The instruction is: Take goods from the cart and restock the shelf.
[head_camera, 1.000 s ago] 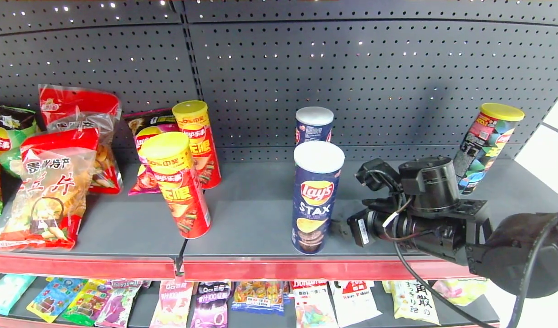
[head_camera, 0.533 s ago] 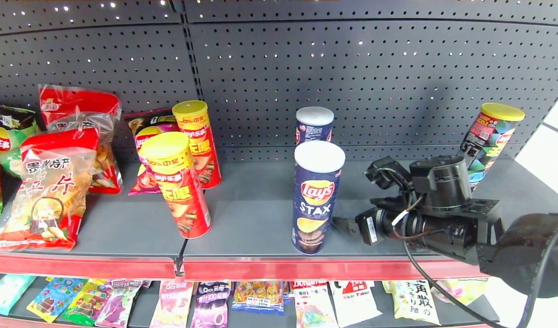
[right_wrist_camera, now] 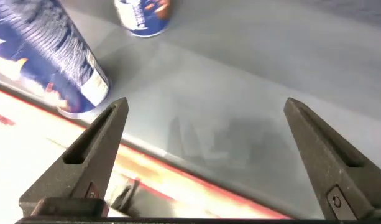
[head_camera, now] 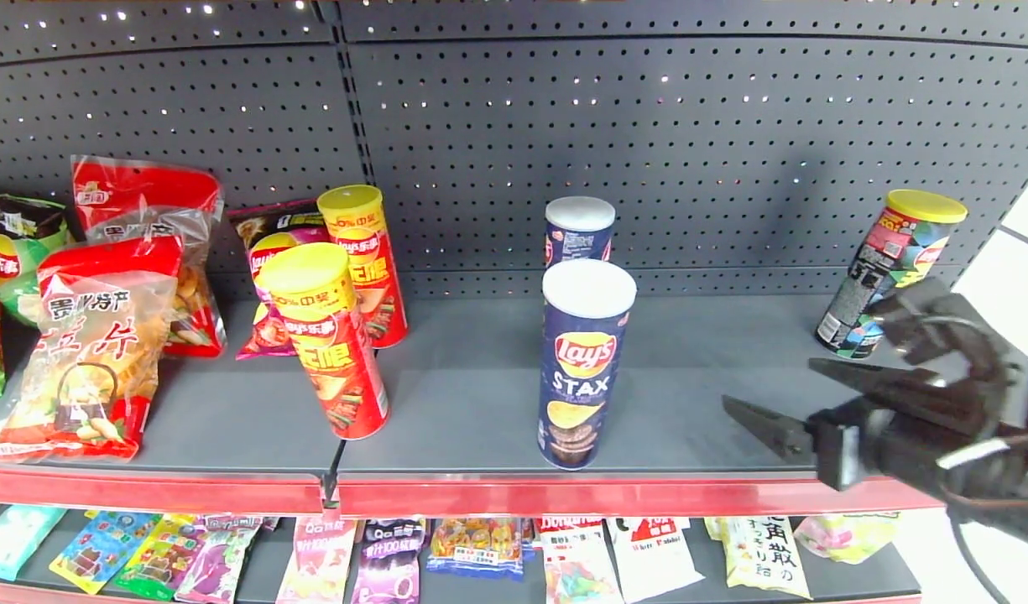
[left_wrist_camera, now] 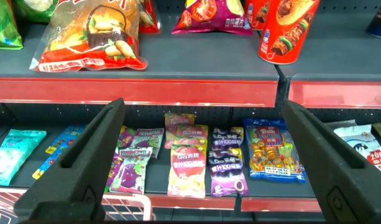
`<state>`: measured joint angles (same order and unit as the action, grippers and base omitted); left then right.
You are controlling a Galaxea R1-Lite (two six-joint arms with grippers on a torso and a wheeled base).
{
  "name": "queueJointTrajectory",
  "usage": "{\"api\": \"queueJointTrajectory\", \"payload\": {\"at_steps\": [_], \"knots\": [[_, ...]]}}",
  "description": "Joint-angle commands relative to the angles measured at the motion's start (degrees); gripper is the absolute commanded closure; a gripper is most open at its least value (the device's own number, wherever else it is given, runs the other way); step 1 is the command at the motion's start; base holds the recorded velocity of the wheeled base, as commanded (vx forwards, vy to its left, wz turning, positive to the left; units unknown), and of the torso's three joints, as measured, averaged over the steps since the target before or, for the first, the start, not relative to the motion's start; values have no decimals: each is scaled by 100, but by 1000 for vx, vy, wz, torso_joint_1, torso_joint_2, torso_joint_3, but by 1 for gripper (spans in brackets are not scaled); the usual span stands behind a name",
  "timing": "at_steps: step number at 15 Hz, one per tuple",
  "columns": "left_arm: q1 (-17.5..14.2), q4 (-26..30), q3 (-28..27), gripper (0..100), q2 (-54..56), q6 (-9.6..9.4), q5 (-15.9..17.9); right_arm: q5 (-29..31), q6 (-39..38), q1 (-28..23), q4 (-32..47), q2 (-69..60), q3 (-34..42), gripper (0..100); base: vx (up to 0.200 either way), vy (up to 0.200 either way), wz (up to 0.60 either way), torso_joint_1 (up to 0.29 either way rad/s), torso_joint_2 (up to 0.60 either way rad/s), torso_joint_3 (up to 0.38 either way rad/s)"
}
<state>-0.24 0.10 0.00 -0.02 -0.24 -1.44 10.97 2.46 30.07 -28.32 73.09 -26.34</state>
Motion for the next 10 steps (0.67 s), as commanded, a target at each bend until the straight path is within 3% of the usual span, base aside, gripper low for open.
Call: {"api": "queueJointTrajectory", "payload": {"at_steps": [1,2,3,4,5,6,7,10], "knots": [[-2,-1,0,0,2,-2,3,459,492,-204,512,-3029,1079,0,0,0,0,0,0,0],[-2,-1,0,0,2,7,3,406,817,-608,1777,-4207,806,0,0,0,0,0,0,0],[-2,-1,0,0,2,-2,3,406,835,-722,2375,-4567,578,0,0,0,0,0,0,0],[-2,-1,0,0,2,-2,3,459,782,-986,3579,-5156,182,0,0,0,0,0,0,0],[-2,-1,0,0,2,-2,3,459,782,-986,3579,-5156,182,0,0,0,0,0,0,0],[-2,-1,0,0,2,-2,-6,467,387,-1830,4555,-5807,130,0,0,0,0,0,0,0],[-2,-1,0,0,2,-2,-6,459,307,-2190,4827,-5938,130,0,0,0,0,0,0,0],[-2,-1,0,0,2,7,3,-201,334,-2410,5381,-6773,349,0,0,0,0,0,0,0]]}}
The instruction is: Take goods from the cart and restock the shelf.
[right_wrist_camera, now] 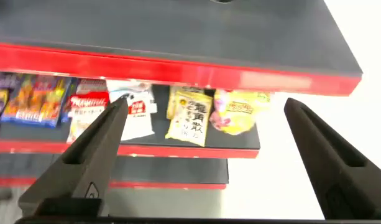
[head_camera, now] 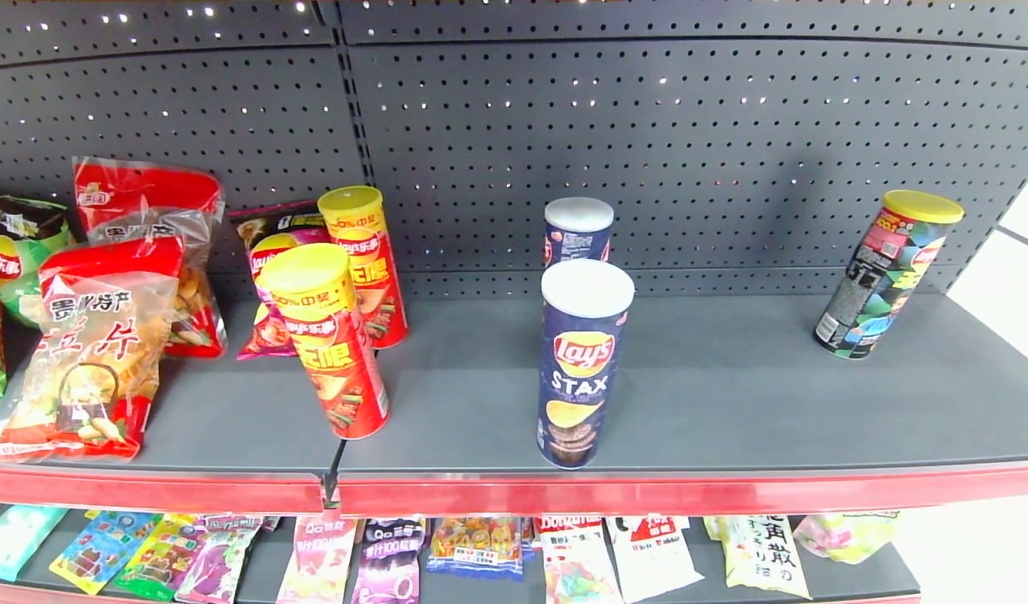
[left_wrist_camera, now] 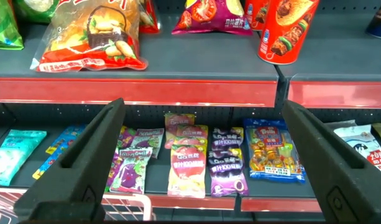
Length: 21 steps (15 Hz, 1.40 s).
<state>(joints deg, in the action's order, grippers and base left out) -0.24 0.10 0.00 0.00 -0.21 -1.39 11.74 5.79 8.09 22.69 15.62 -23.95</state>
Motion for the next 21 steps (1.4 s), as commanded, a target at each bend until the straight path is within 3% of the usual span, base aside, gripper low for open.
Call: {"api": "queueJointTrajectory", "payload": {"at_steps": [1,4,7,9,13,14,15,21], "knots": [[-2,-1,0,0,0,-6,-2,-313,-17,-212,271,-1017,207,0,0,0,0,0,0,0],[-2,-1,0,0,0,-6,-2,-401,-104,-212,-54,-1017,734,0,0,0,0,0,0,0],[-2,-1,0,0,0,-6,-2,-699,-113,-203,-1618,-1008,1965,0,0,0,0,0,0,0],[-2,-1,0,0,0,-6,-2,-1016,-69,-203,-2277,-1008,2228,0,0,0,0,0,0,0],[-2,-1,0,0,0,-6,-2,-1095,-421,-212,-2585,-1017,2395,0,0,0,0,0,0,0],[-2,-1,0,0,0,-6,-2,-620,-456,-212,-2638,-1008,2395,0,0,0,0,0,0,0],[-2,-1,0,0,0,-6,-2,-585,-456,-203,-2611,-1008,2395,0,0,0,0,0,0,0],[-2,-1,0,0,0,-6,-2,-1165,-500,-203,-2506,-1008,2395,0,0,0,0,0,0,0]]}}
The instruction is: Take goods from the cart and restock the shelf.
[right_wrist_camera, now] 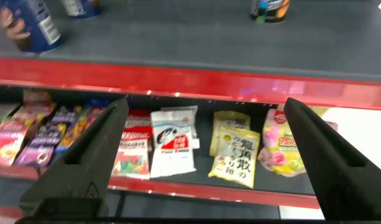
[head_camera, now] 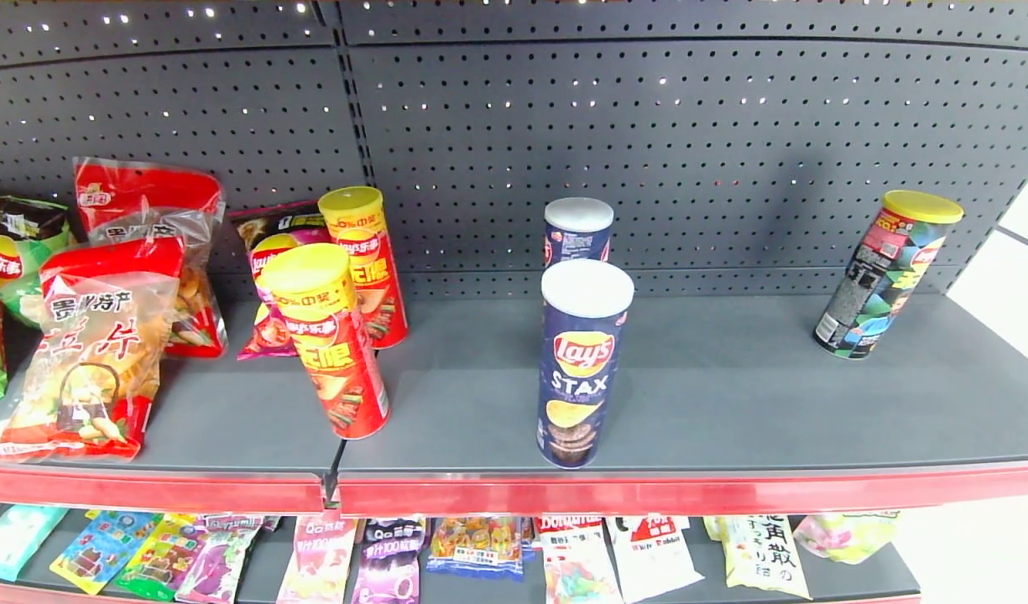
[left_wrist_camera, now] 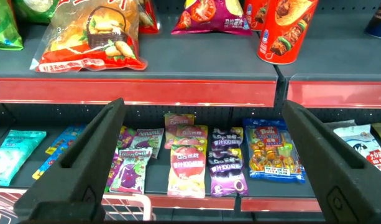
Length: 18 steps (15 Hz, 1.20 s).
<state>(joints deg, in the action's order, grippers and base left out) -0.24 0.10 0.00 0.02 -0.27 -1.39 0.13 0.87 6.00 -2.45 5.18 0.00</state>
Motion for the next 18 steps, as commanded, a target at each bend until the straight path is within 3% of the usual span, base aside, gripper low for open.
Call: {"api": "queueJointTrajectory", "payload": {"at_steps": [1,18], "knots": [[-2,-1,0,0,-2,0,-2,-13,-16,-2,43,36,0,0,0,0,0,0,0,0],[-2,-1,0,0,-2,-8,7,-145,-16,7,245,36,0,0,0,0,0,0,0,0]]}}
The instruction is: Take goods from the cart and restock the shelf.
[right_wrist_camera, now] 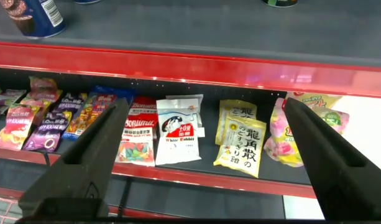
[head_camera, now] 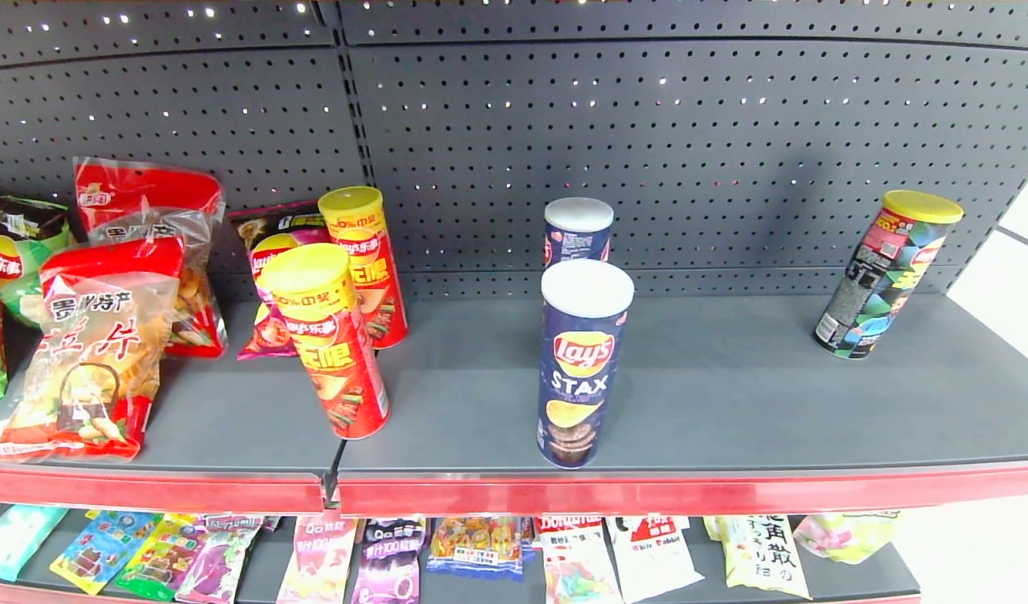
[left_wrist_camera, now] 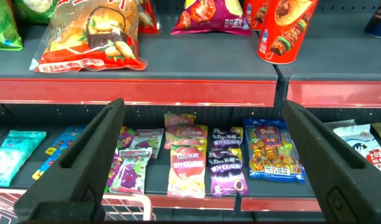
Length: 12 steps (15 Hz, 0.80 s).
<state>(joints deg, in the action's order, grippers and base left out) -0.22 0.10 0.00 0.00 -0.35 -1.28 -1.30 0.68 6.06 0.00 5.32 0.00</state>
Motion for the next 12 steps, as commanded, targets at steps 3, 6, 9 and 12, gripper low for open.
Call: {"api": "queueJointTrajectory", "payload": {"at_steps": [3,6,9,12], "knots": [[-4,-1,0,0,0,0,-4,-1,2,1,0,22,0,0,0,0,0,0,0,0],[-4,-1,0,0,0,0,-4,-1,11,9,0,22,0,0,0,-133,0,2,3,5],[-4,-1,0,0,0,0,-4,-1,2,1,0,22,0,0,0,-200,0,6,5,6],[-4,-1,0,0,0,0,-4,-1,2,9,0,22,0,0,0,-67,0,2,-1,1]]}}
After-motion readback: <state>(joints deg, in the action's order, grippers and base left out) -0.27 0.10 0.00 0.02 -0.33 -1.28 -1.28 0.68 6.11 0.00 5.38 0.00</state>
